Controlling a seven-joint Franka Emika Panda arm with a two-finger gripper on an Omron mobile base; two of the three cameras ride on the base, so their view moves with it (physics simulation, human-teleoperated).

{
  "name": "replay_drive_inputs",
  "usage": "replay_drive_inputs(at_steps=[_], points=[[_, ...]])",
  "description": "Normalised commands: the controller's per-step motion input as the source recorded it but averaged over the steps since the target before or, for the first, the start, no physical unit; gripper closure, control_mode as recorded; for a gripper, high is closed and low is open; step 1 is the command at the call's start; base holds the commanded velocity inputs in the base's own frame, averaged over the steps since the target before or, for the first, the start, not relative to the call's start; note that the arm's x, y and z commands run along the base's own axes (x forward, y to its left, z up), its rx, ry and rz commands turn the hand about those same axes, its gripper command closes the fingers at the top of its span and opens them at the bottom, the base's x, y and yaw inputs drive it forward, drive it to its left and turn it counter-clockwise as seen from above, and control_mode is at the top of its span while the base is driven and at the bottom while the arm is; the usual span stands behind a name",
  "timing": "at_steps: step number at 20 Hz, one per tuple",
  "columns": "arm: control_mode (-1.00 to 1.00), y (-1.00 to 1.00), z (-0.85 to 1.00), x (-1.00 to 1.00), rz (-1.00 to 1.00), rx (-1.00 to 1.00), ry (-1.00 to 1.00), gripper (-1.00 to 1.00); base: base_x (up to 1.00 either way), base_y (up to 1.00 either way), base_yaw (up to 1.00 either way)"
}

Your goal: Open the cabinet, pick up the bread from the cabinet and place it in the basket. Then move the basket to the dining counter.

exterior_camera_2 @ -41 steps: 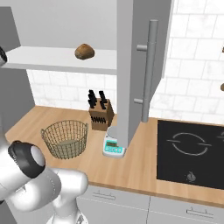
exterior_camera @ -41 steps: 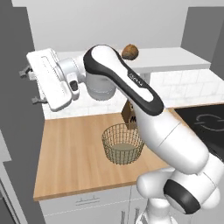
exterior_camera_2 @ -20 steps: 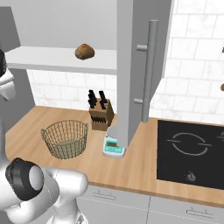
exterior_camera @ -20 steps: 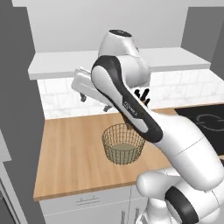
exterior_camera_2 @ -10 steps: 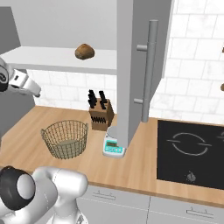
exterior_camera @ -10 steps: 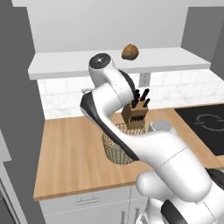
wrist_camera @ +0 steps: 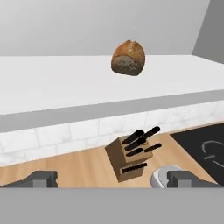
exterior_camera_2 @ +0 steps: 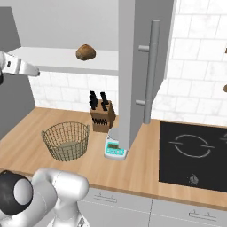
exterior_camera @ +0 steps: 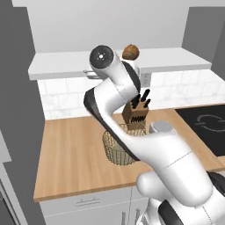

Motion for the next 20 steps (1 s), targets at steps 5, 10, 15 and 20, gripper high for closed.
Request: replay_drive_inputs(at_steps=[5,10,15,20], points=[[-1.00,-0.59,0.41,0.12,-0.05,0.20,0.00,-1.00,0.00,0.00,0.00],[-1.00,-0.78,0.23,0.37,-0.03,0.20,0.00,-1.00,0.00,0.00,0.00],[-1.00,-0.29,0.01,0.38,0.00,-0.02,0.03,-1.00,0.00,0.00,0.00],[-1.00,-0.02,0.11,0.46,0.00,-0.12,0.00,-1.00,0.00,0.00,0.00]])
